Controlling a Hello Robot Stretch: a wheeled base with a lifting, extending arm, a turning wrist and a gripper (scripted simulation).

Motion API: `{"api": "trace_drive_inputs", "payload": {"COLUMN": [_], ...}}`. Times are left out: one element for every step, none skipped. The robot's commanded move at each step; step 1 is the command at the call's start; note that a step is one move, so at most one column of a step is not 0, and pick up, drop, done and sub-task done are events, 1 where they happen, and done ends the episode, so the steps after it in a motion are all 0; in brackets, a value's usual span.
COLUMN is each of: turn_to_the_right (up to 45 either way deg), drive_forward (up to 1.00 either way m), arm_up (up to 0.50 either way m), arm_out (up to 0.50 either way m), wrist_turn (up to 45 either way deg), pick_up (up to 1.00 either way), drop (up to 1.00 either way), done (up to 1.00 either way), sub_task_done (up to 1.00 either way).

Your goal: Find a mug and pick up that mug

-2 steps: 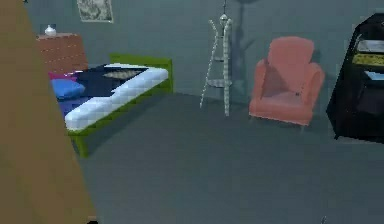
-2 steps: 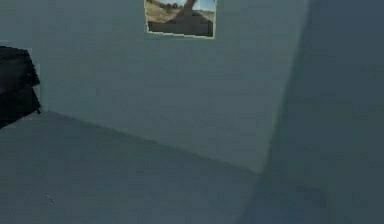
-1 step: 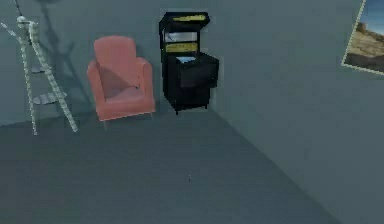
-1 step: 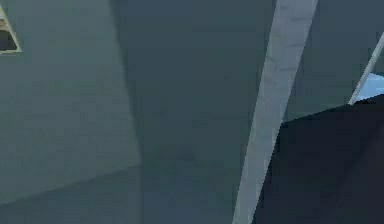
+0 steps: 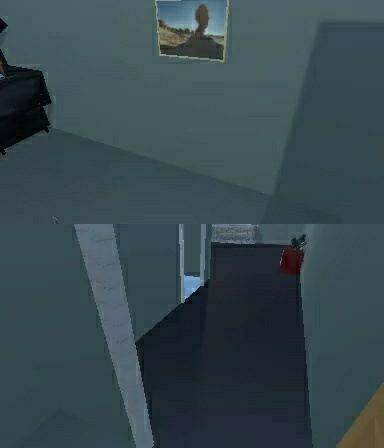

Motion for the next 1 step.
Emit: {"api": "trace_drive_inputs", "payload": {"turn_to_the_right": [0.0], "drive_forward": [0.20], "arm_up": [0.00], "arm_out": [0.00], "wrist_turn": [0.0], "pick_up": [0.00], "drop": [0.00], "done": [0.00], "sub_task_done": [0.00]}}
